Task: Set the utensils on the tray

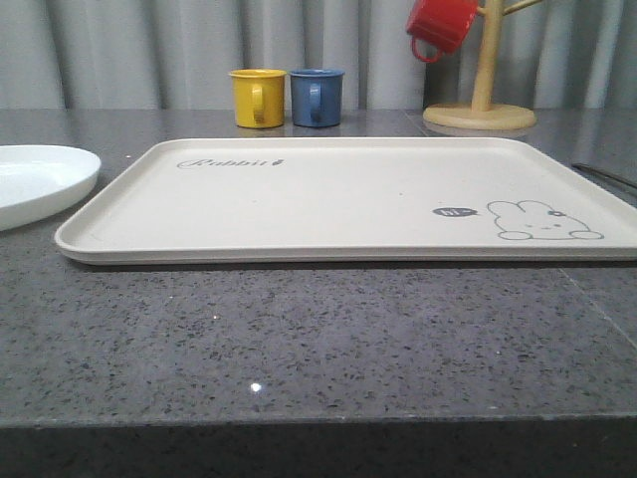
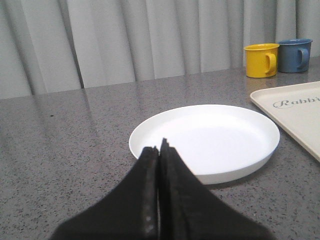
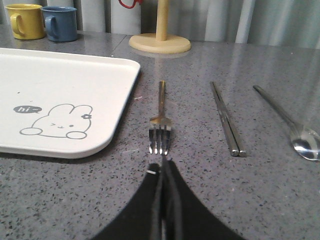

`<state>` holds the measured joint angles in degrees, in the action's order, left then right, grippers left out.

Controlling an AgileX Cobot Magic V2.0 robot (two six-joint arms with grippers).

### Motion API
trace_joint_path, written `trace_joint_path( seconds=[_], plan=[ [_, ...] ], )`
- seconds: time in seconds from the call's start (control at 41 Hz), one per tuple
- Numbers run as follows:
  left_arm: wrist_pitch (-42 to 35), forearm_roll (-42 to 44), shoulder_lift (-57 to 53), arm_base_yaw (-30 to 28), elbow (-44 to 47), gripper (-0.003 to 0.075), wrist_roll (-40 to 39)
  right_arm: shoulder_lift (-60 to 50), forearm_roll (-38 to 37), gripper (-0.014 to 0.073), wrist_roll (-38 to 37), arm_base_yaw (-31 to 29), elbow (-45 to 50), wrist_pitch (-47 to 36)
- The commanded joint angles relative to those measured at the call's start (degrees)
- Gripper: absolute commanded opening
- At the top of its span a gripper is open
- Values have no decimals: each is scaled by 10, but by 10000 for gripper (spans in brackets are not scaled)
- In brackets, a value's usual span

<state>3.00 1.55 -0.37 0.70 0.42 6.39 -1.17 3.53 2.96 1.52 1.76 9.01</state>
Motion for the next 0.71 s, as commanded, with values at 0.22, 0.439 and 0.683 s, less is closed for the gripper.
trace_joint_path(
  seconds=[0.22,0.439,0.683],
  plan=[
    [-164,-37,-10,0,-12,-18,-2,-4,15,-60,3,-3,-35,-103],
    [-121,-40,-1,0,-111,-18,-2,3,31,-60,3,-3,-157,-15],
    [68,-39,112,0,-236,-18,-2,126,31,-60,3,-3,-283,67]
  ],
)
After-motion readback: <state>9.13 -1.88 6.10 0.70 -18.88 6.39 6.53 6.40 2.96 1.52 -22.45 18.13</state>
